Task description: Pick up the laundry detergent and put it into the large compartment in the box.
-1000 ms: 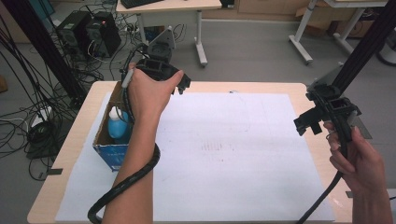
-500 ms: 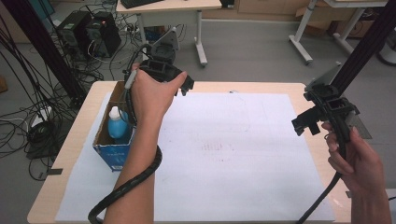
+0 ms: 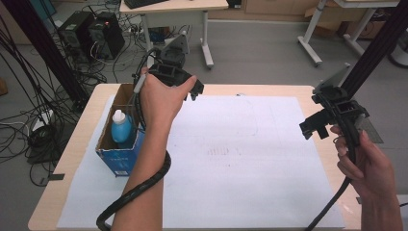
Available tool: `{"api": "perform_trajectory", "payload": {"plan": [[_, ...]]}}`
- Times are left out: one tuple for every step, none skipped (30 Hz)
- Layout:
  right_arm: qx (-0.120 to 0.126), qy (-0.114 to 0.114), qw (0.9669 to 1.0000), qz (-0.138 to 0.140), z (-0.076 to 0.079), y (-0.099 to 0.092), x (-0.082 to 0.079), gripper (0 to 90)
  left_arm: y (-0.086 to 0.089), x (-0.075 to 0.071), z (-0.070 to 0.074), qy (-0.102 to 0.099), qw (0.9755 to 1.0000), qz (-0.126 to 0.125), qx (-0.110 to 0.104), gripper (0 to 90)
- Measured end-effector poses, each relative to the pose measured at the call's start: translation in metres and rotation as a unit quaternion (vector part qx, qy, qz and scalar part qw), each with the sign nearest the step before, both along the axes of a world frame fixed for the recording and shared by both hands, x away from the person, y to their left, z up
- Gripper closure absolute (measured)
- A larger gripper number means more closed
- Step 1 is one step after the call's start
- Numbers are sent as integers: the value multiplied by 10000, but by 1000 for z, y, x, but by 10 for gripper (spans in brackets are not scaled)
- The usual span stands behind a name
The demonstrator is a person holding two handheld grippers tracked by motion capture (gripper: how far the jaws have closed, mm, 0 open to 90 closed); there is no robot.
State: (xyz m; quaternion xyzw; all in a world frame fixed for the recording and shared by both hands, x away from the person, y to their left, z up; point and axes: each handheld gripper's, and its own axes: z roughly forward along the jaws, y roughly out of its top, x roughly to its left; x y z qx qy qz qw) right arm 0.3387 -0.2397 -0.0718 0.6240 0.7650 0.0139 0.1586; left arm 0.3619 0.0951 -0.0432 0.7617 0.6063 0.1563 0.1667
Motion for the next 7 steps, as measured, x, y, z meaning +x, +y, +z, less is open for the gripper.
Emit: {"api": "perform_trajectory", "payload": {"plan": [[7,-1,10000,-3,0,0,0,32,0,0,0,3,10000,5,-10,78],[11,6,10000,-1,0,-1,0,32,0,0,0,0,10000,2,2,78],[25,11,10000,-1,0,-1,1,32,0,0,-1,3,10000,-3,-2,79],[28,17,10000,3,0,-1,1,32,0,0,-1,10,10000,-15,-10,78],[25,18,10000,9,0,-1,1,32,0,0,-2,7,10000,-11,-19,78],[24,14,10000,12,0,-1,0,32,0,-1,-3,11,10000,-15,-18,78],[25,13,10000,14,0,-1,0,32,0,-1,-3,32,10000,-15,-31,79]]}}
